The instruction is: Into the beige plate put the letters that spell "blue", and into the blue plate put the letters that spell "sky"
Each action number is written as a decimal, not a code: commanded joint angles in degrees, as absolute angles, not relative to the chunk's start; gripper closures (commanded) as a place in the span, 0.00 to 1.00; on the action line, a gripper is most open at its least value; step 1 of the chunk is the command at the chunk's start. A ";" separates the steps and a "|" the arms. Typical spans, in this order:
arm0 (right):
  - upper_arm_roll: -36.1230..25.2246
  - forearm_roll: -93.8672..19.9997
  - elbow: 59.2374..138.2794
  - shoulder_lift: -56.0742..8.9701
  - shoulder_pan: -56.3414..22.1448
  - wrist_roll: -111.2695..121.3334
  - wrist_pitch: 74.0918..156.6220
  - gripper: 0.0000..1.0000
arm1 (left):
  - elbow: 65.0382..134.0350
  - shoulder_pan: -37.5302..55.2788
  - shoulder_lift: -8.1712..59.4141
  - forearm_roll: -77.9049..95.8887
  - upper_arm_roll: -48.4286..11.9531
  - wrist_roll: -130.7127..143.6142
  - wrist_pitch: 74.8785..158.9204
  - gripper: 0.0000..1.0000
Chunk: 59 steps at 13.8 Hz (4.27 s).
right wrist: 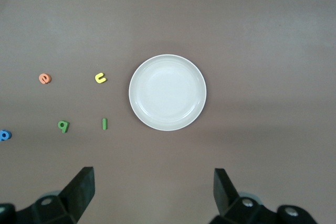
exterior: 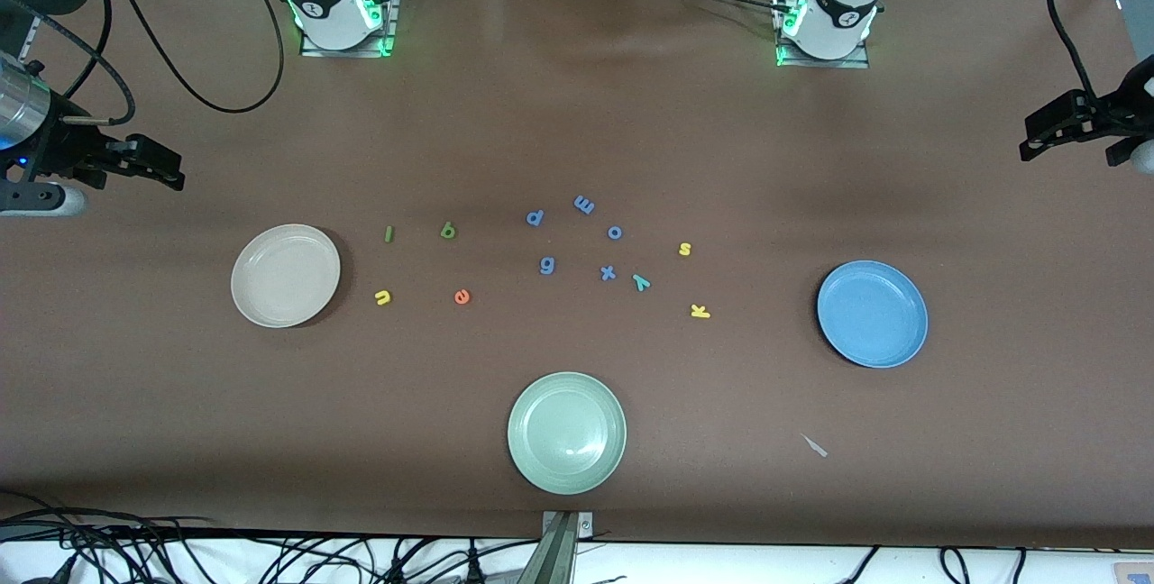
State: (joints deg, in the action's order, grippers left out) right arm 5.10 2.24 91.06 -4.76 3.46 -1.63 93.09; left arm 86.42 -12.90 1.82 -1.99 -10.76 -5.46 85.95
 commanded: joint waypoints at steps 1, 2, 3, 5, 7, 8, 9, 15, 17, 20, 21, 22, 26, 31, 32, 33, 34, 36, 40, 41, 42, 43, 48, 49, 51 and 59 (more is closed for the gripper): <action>5.63 1.41 90.79 -4.66 4.22 -1.58 93.34 0.00 | 86.04 -12.92 1.67 -3.34 -10.90 -5.98 85.25 0.00; 5.54 1.41 90.79 -4.75 4.22 -1.32 93.34 0.00 | 86.04 -12.83 1.67 -3.69 -11.07 -5.89 85.25 0.00; 5.45 1.41 90.79 -4.75 4.31 -1.06 93.25 0.00 | 86.04 -12.92 1.76 -3.69 -11.07 -5.89 85.25 0.00; 5.45 1.41 90.79 -4.75 4.31 -1.05 93.08 0.00 | 86.22 -12.92 1.67 -3.69 -11.07 -5.98 84.73 0.00; 5.62 1.49 90.79 -4.66 4.22 -1.05 92.81 0.00 | 86.13 -12.92 1.58 -3.08 -10.90 -5.98 83.68 0.00; 5.62 1.49 90.79 -4.75 4.22 -1.05 92.81 0.00 | 86.13 -12.92 1.58 -3.08 -10.90 -5.98 83.67 0.00; 5.63 1.49 90.79 -4.75 4.22 -1.05 92.81 0.00 | 86.05 -12.92 1.58 -2.99 -10.90 -5.89 83.76 0.00; 5.54 1.49 90.79 -4.75 4.22 -0.97 92.64 0.00 | 86.48 -12.39 2.63 -2.99 -11.25 -5.89 83.94 0.00; 5.54 1.49 90.79 -4.75 4.22 -0.97 92.55 0.00 | 86.48 -12.39 2.64 -3.08 -11.34 -5.89 83.76 0.00; 5.54 1.49 90.79 -4.75 4.22 -0.97 92.64 0.00 | 86.48 -12.31 2.55 -3.08 -11.34 -5.89 83.58 0.00; 5.54 1.49 90.79 -4.75 4.22 -0.97 92.64 0.00 | 86.48 -12.30 2.64 -3.08 -11.34 -5.89 83.67 0.00; 5.54 1.49 90.79 -4.75 4.22 -1.05 92.64 0.00 | 86.48 -12.13 2.64 -3.08 -11.42 -5.89 83.58 0.00; 5.54 1.49 90.79 -4.75 4.22 -1.05 92.64 0.00 | 87.01 -12.04 2.72 -3.16 -13.53 -5.54 83.50 0.00; 5.54 1.49 90.79 -4.75 4.22 -1.05 92.64 0.00 | 86.22 -11.95 3.95 -3.16 -13.80 -5.36 84.20 0.00; 5.54 1.41 90.79 -4.75 4.22 -0.97 92.64 0.00 | 86.22 -11.95 3.96 -3.25 -13.89 -5.36 84.29 0.00; 5.54 1.41 90.79 -4.75 4.22 -1.05 92.64 0.00 | 86.31 -11.95 4.04 -3.34 -13.89 -5.36 84.29 0.00; 5.54 1.41 90.79 -4.75 4.22 -1.05 92.64 0.00 | 86.22 -11.95 4.30 -3.34 -13.97 -5.36 84.29 0.00; 5.54 1.49 90.79 -4.75 4.22 -0.97 92.55 0.00 | 86.05 -12.04 4.22 -3.52 -13.89 -5.36 84.29 0.00; 5.54 1.49 90.79 -4.75 4.22 -0.97 92.55 0.00 | 86.13 -12.91 3.43 -3.17 -13.63 -5.27 84.90 0.00; 5.54 1.49 90.79 -4.75 4.22 -0.97 92.55 0.00 | 86.65 -13.09 2.82 -3.08 -13.36 -5.27 85.16 0.00; 5.54 1.49 90.79 -4.75 4.22 -0.97 92.55 0.00 | 87.10 -13.44 1.94 -3.16 -13.36 -5.19 85.17 0.00; 5.54 1.49 90.79 -4.75 4.22 -0.97 92.55 0.00 | 87.71 -13.53 0.80 -3.16 -13.45 -5.10 85.17 0.00; 5.54 1.49 90.79 -4.75 4.22 -0.97 92.55 0.00 | 96.77 -16.25 -4.75 0.35 -13.45 -4.92 91.14 0.00; 5.54 1.49 90.79 -4.75 4.22 -0.97 92.55 0.00 | 96.68 -16.26 -4.57 0.35 -13.45 -5.01 91.14 0.00; 5.54 1.49 90.79 -4.75 4.22 -0.97 92.55 0.00 | 96.42 -16.26 -3.87 0.35 -13.45 -4.92 91.05 0.00; 5.54 1.49 90.79 -4.75 4.22 -0.97 92.46 0.00 | 94.22 -15.82 -0.35 0.17 -13.71 -5.01 91.05 0.00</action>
State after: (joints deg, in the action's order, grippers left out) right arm 5.12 2.19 91.06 -4.81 3.62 -1.64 92.97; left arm 95.64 -15.63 -1.49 -1.11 -13.22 -4.97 90.97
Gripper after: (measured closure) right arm 0.000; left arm 0.000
